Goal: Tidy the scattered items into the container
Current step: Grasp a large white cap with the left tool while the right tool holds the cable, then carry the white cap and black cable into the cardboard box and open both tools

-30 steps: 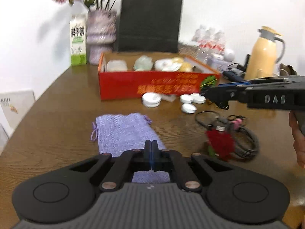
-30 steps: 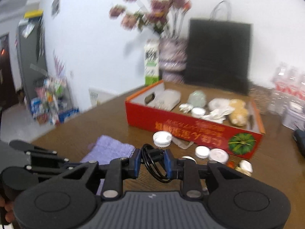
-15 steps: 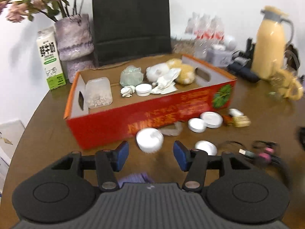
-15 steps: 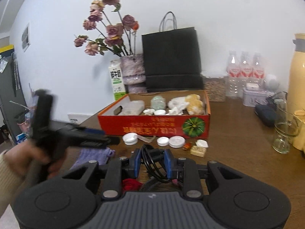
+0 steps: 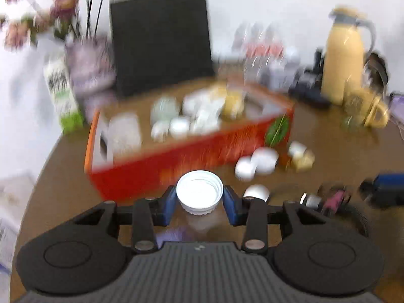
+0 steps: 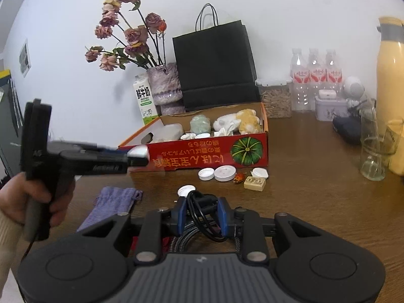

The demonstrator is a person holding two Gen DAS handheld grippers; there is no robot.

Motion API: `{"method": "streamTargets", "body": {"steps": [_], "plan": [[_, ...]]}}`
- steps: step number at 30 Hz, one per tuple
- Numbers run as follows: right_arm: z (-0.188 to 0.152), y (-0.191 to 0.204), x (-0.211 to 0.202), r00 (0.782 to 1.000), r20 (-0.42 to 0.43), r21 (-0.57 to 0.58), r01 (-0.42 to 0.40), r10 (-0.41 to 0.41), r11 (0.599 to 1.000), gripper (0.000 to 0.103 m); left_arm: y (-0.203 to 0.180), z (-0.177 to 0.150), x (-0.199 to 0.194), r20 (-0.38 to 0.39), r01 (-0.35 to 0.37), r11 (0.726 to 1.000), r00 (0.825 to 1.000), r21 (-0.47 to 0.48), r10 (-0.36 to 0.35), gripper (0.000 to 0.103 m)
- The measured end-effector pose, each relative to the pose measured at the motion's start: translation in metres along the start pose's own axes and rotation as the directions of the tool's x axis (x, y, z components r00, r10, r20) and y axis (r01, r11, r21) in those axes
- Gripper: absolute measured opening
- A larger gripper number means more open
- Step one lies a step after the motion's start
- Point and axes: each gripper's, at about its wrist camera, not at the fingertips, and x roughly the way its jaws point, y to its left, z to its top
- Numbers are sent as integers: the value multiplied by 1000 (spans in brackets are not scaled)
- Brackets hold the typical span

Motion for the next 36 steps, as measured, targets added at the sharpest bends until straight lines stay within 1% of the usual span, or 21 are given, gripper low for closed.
{"method": "streamTargets", "body": {"steps": [1, 2, 4, 6, 8, 11, 14, 17, 20, 23, 26, 29, 31, 33, 34, 36], "plan": [[-1, 2, 0, 1000, -1, 5, -7, 7, 1000, 25, -1, -7, 1, -12, -38, 999, 999, 19, 38, 40], [-2, 5, -1, 1000, 1, 2, -12, 12, 1000, 25, -1, -12, -2, -12, -40, 999, 999, 28, 41, 40], [-6, 14, -8, 999, 14, -14, -29, 29, 999, 25, 2, -22, -14, -10, -8, 1000, 1000, -8, 8, 40], [-9, 20, -15, 999, 13, -14, -48, 48, 999, 25, 6, -29, -33, 39, 22, 998, 999, -52, -20, 41], [-11, 23, -21, 999, 8, -14, -43, 43, 999, 25, 12, -35, -56, 64, 29, 994, 998, -102, -22, 41], [-15, 28, -35, 999, 10, -26, -35, 35, 999, 25, 19, -43, -91, 116, 70, 980, 992, -187, -49, 41], [-20, 33, -49, 1000, 19, -34, -21, 22, 999, 25, 18, -63, -127, 142, 111, 962, 987, -249, -78, 41], [-27, 37, -62, 1000, 22, -32, -20, 21, 999, 25, 8, -85, -156, 139, 125, 956, 986, -265, -90, 41], [-32, 42, -74, 999, 19, -37, -28, 29, 999, 25, -2, -99, -180, 142, 123, 960, 986, -250, -89, 41], [-35, 49, -87, 998, 9, -48, -60, 61, 997, 25, -6, -102, -201, 179, 156, 961, 977, -230, -116, 41], [-31, 51, -98, 996, 18, -53, -87, 88, 995, 25, -1, -94, -211, 231, 175, 961, 965, -217, -123, 41], [-16, 51, -100, 994, 42, -56, -97, 100, 994, 25, 11, -74, -204, 265, 180, 964, 956, -194, -126, 41], [0, 52, -94, 994, 56, -88, -86, 91, 992, 25, 21, -57, -193, 277, 176, 968, 953, -176, -123, 41], [21, 57, -86, 994, 81, -150, -65, 78, 987, 25, 32, -37, -180, 288, 177, 972, 949, -152, -128, 41], [32, 59, -80, 992, 91, -174, -67, 84, 982, 25, 39, -24, -171, 294, 177, 974, 947, -138, -130, 41], [58, 60, -62, 990, 100, -205, -77, 99, 976, 25, 52, 1, -151, 289, 167, 978, 949, -128, -124, 41]]}}
